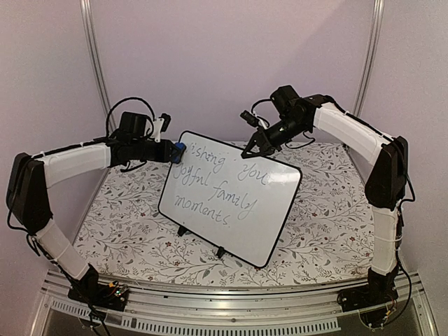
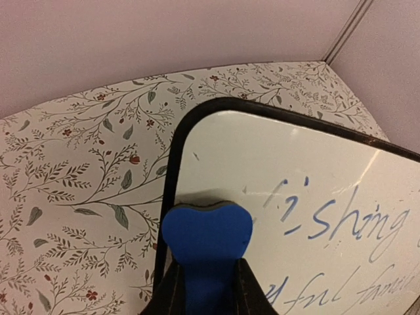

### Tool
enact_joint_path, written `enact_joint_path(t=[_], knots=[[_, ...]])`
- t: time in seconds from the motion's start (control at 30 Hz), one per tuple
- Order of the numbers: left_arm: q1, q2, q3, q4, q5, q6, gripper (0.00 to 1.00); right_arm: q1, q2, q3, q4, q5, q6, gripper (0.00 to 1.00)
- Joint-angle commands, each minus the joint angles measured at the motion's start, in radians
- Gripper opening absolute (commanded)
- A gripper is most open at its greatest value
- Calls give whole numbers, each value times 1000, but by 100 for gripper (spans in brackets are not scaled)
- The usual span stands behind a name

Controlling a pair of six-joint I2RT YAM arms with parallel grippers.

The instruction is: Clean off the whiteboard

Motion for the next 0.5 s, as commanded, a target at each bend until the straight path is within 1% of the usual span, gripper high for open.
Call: enact_joint_path(t=[0.0, 0.13, 0.3, 0.47], knots=[[-37, 20, -25, -48, -32, -14, 0, 18, -57, -5, 8, 1, -52, 0], [-60, 41, -4, -84, -44, -12, 0, 18, -59, -5, 6, 2, -52, 0], [-61, 41, 4, -109, -43, -30, 0, 18, -66, -10, 8, 3, -53, 0], [-62, 8, -38, -90, -28, -63, 0, 18, -72, -17, 9, 5, -55, 0]])
